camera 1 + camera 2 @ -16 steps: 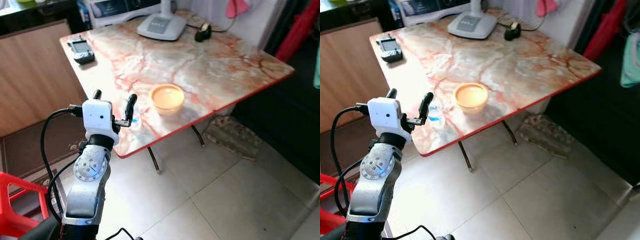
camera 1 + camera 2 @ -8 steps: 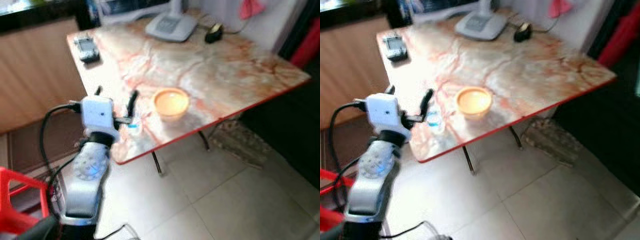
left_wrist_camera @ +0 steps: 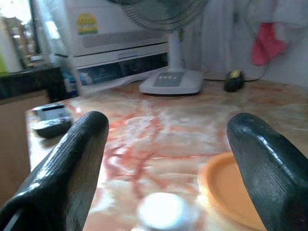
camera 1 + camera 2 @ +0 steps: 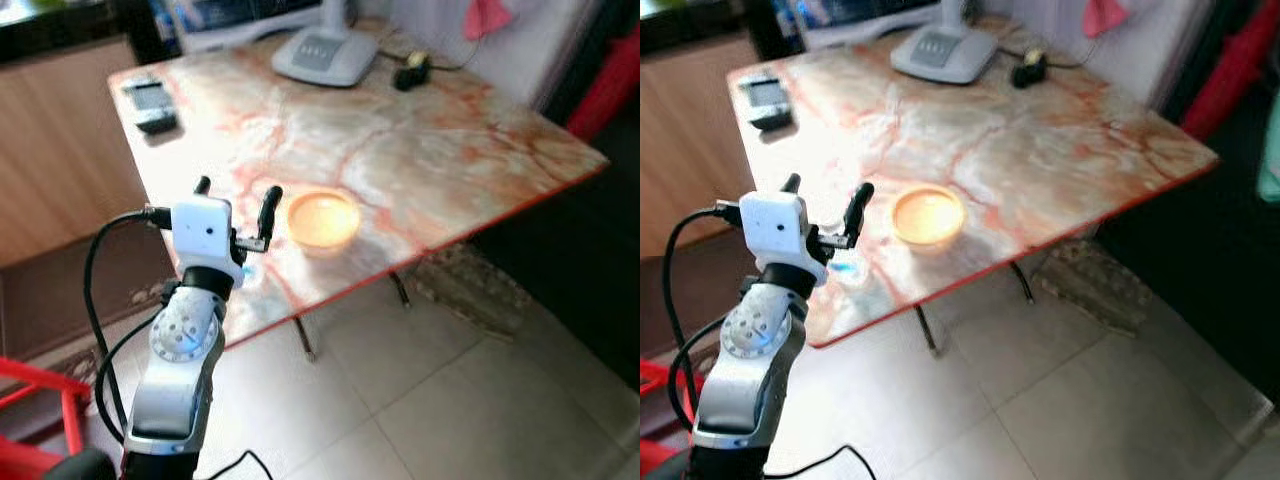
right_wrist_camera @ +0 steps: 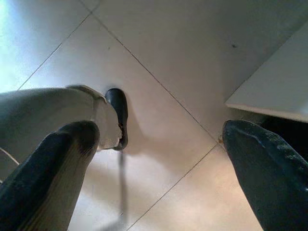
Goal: Restocking fridge
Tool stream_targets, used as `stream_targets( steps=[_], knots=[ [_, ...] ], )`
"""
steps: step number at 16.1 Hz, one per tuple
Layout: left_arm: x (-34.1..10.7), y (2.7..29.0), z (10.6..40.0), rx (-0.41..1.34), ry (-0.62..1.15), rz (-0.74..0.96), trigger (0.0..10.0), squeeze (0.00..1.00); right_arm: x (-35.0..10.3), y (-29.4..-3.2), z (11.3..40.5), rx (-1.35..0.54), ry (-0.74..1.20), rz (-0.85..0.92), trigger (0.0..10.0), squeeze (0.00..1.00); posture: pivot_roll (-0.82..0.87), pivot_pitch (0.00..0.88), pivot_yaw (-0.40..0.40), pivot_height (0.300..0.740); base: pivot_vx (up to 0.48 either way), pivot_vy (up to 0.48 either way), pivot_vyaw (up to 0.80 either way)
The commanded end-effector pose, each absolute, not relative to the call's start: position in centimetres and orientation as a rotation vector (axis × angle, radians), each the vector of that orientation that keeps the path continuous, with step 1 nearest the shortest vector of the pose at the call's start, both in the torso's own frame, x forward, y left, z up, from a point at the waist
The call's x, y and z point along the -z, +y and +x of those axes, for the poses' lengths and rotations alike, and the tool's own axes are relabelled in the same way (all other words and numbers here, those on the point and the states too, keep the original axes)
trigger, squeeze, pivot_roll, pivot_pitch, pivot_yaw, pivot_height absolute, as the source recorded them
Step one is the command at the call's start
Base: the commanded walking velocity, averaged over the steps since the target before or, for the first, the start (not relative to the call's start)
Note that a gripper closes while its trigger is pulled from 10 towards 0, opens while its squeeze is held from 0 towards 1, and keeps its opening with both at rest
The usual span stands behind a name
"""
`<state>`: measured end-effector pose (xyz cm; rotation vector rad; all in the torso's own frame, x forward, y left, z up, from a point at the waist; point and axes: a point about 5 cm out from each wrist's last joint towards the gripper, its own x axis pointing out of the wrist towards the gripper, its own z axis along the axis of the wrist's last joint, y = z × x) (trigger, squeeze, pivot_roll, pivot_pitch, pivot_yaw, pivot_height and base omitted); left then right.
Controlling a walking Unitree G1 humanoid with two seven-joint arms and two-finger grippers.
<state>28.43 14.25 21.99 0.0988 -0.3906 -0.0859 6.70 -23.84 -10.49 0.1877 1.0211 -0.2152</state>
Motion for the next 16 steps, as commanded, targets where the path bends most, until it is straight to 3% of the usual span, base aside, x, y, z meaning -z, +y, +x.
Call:
stream_targets(
  steps=[1, 4, 9, 16],
  knots=[
    [-22.5, 14.3, 28.2, 0.079, -0.408, 0.108, 10.0, 0.00, 10.6, -23.6, 6.2, 0.211, 1.039, 0.197, 10.0, 0.00, 0.18, 0.172, -0.024, 0.740, 0.255, 0.000, 0.00],
    [-22.6, 14.4, 28.2, 0.076, -0.410, 0.116, 10.0, 0.00, 10.6, -23.6, 6.3, 0.210, 1.038, 0.198, 10.0, 0.00, 0.19, 0.174, -0.024, 0.740, 0.261, 0.000, 0.00],
    [-22.8, 14.2, 27.9, 0.082, -0.431, 0.125, 10.0, 0.00, 10.6, -23.6, 6.3, 0.202, 1.039, 0.200, 10.0, 0.00, 0.19, 0.178, -0.026, 0.740, 0.000, 0.000, 0.00],
    [-23.6, 12.0, 27.3, 0.262, -0.413, 0.172, 10.0, 0.00, 10.7, -23.3, 6.3, 0.195, 1.040, 0.204, 10.0, 0.00, 0.21, 0.180, -0.020, 0.740, 0.000, 0.000, 0.00]
  ],
)
